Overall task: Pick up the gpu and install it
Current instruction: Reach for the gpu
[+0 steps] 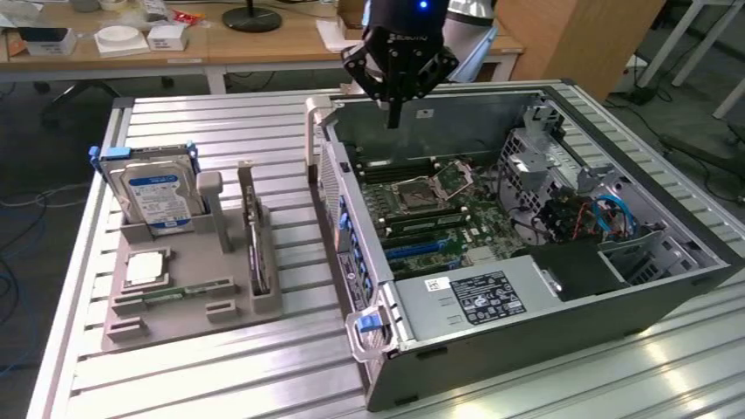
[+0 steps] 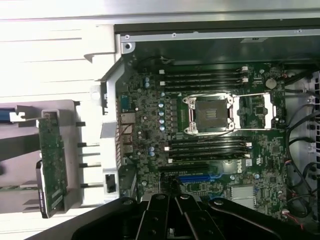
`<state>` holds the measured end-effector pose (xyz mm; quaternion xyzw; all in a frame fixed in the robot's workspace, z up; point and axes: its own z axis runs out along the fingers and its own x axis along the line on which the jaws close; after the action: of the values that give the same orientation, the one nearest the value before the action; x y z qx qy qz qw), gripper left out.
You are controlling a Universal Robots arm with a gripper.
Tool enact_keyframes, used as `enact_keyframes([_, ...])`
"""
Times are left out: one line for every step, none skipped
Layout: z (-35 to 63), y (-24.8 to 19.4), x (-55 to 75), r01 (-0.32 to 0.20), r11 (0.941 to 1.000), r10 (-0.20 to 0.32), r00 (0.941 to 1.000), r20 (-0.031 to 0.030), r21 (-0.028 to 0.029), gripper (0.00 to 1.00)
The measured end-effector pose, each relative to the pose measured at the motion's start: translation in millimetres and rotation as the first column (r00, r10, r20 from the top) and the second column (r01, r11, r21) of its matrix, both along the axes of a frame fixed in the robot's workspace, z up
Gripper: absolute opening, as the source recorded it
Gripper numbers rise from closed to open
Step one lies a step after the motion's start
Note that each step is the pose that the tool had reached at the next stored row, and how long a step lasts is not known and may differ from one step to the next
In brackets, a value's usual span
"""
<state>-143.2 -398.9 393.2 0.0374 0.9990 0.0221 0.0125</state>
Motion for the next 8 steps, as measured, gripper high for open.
enact_keyframes([-0.1,0.0,-3.1,0.0,1.0,0.0,1.0,0.0,0.0001,0.1])
enact_keyframes([-0.1,0.0,-6.3,0.0,1.0,0.0,1.0,0.0,0.0,0.1])
enact_keyframes([-0.1,0.0,-9.2,0.0,1.0,0.0,1.0,0.0,0.0,0.1])
enact_keyframes([-0.1,0.0,-11.8,0.0,1.0,0.0,1.0,0.0,0.0,0.1])
enact_keyframes([-0.1,0.0,-14.3,0.0,1.0,0.0,1.0,-0.0001,0.0,0.1])
enact_keyframes([-0.1,0.0,-17.0,0.0,1.0,0.0,1.0,0.0,0.0001,0.1])
enact_keyframes([-0.1,0.0,-19.5,0.0,1.0,0.0,1.0,0.0,0.0,0.1])
enact_keyframes([-0.1,0.0,-22.1,0.0,1.0,0.0,1.0,0.0,0.0,0.1])
